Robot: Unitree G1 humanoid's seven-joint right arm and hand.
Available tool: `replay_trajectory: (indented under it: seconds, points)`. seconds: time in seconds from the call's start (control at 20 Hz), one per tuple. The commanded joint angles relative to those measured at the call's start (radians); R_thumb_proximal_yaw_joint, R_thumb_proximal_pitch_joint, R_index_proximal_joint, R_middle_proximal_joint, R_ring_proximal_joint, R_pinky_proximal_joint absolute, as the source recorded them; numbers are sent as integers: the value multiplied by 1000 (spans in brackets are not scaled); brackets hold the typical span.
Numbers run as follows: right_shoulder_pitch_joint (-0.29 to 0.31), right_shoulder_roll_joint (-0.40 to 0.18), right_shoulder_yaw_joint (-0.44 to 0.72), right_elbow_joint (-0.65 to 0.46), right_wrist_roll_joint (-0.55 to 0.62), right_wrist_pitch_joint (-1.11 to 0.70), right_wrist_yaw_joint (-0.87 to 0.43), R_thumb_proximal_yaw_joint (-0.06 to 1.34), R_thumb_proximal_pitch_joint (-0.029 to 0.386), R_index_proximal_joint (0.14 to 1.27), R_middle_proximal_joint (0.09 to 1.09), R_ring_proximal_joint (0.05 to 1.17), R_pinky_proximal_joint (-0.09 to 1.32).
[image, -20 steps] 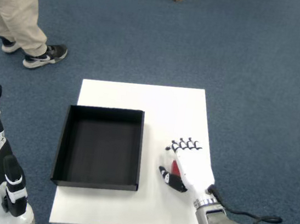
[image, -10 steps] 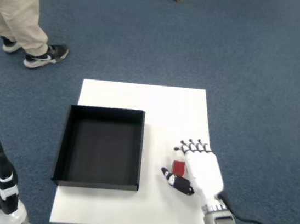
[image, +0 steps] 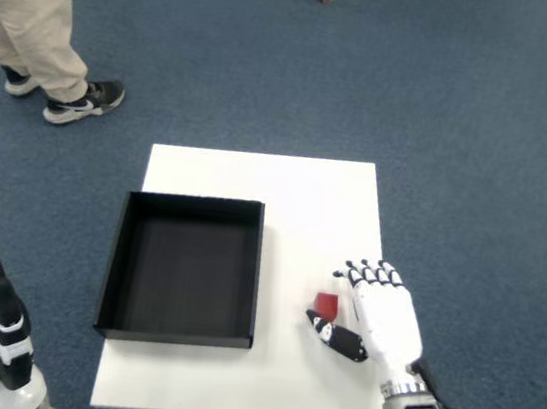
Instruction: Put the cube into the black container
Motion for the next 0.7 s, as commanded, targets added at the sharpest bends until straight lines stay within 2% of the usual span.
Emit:
replay_trajectory:
  seconds: [0.05, 0.7]
  points:
    - [-25, -25, -18, 3, 19, -25, -37, 672, -17, 506, 305, 267, 192]
    - [-33, -43, -22, 9, 22, -6, 38, 711, -17, 507, 288, 254, 159]
